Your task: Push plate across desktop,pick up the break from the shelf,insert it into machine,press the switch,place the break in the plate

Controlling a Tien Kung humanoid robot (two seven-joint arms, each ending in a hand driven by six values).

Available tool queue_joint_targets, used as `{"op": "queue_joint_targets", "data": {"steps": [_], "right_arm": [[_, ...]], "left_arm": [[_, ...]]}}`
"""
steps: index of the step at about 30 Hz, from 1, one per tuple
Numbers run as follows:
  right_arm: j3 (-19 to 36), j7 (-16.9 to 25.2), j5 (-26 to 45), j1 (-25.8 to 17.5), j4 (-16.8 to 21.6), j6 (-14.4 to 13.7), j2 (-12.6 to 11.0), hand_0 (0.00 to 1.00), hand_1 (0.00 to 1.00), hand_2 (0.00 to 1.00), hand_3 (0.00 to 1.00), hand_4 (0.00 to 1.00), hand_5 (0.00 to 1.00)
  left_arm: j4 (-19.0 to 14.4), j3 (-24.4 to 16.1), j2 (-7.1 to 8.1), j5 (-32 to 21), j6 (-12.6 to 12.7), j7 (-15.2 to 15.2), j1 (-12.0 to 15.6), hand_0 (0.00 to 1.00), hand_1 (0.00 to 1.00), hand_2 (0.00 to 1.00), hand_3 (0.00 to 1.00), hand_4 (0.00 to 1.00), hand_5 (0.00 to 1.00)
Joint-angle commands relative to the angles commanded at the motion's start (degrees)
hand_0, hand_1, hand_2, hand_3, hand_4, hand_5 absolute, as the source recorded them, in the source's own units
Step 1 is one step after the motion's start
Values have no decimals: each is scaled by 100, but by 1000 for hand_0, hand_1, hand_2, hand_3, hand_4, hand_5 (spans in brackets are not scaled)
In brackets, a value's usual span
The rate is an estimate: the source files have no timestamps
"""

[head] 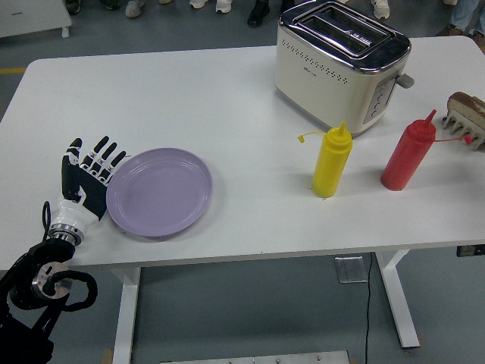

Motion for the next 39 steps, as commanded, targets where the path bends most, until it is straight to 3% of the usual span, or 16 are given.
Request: {"op": "queue_joint_targets", "data": {"steps": [9,16,39], "right_arm": [[-381,-293,-1126,245,-172,500,-303,855,824,821,822,717,316],[-671,-427,-1480,465,-372,714,-427,855,822,823,831,722,315],[-1537,-587,-2158,1480,-1657,541,-356,832,806,811,827,742,307]], "left_arm": [[74,244,-119,-60,-11,-8,-170,833,873,923,869,654,998],[152,476,-248,-109,-23,-16,-330,833,873,925,870,653,998],[426,1066,-633,-243,-49,-42,-752,834,873,926,872,652,998]]}}
